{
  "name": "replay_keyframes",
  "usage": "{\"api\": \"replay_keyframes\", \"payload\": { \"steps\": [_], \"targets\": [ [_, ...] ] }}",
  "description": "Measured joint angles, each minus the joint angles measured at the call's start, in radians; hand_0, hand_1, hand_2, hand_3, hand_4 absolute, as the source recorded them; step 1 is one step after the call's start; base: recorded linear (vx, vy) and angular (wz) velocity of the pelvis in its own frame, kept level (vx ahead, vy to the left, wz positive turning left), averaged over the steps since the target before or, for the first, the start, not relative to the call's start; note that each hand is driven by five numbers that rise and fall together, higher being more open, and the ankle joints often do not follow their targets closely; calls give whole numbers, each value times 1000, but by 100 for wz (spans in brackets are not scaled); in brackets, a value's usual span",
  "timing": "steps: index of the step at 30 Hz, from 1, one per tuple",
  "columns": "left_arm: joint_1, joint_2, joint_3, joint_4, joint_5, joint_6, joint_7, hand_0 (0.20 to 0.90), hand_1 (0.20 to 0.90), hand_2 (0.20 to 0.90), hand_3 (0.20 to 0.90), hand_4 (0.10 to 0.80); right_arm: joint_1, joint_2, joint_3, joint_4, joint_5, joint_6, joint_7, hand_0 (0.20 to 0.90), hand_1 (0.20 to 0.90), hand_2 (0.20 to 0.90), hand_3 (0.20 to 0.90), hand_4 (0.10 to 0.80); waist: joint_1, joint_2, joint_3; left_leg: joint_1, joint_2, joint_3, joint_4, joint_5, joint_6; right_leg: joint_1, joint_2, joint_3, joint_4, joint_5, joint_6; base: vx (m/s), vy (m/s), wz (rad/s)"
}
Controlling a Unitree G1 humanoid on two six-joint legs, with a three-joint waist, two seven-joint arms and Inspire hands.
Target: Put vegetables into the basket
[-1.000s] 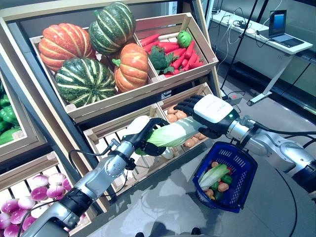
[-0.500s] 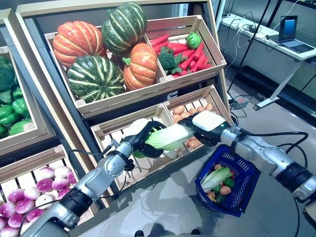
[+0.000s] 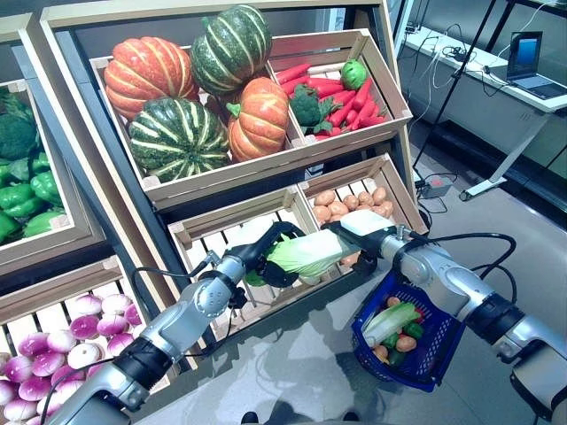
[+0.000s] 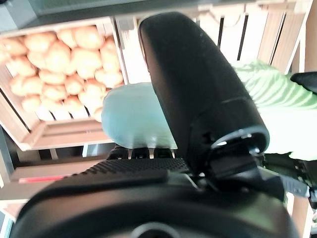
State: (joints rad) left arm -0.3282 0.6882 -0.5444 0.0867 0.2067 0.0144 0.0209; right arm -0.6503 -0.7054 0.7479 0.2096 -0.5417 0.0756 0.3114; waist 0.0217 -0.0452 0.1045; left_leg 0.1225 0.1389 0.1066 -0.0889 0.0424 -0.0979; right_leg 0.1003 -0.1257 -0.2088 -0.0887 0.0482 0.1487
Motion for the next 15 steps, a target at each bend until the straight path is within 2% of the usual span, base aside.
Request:
{"api": "replay_keyframes", "payload": {
  "steps": [3, 6, 15],
  "targets": [
    [0, 1, 0, -9, 18, 0, -11, 300, 300, 300, 300, 400, -22, -7, 0, -14, 0, 7, 74, 900, 900, 900, 900, 800, 0, 0, 0, 0, 0, 0, 0, 0, 0, 0, 0, 0, 0, 0, 0, 0, 0, 0],
    [0, 10, -1, -39, 17, 0, -21, 300, 300, 300, 300, 400, -71, -57, 14, -67, 9, 17, 166, 900, 900, 900, 900, 800, 0, -1, -1, 0, 0, 1, 0, 1, 0, 1, 0, 0, 0, 0, 0, 0, 0, 0],
    [-1, 4, 0, -49, -26, -1, -27, 300, 300, 300, 300, 400, -85, -51, 13, -68, 40, 46, 179, 900, 900, 900, 900, 800, -2, -1, -1, 2, 0, 2, 0, 2, 0, 3, 0, 1, 0, 0, 0, 0, 0, 0]
  ]
}}
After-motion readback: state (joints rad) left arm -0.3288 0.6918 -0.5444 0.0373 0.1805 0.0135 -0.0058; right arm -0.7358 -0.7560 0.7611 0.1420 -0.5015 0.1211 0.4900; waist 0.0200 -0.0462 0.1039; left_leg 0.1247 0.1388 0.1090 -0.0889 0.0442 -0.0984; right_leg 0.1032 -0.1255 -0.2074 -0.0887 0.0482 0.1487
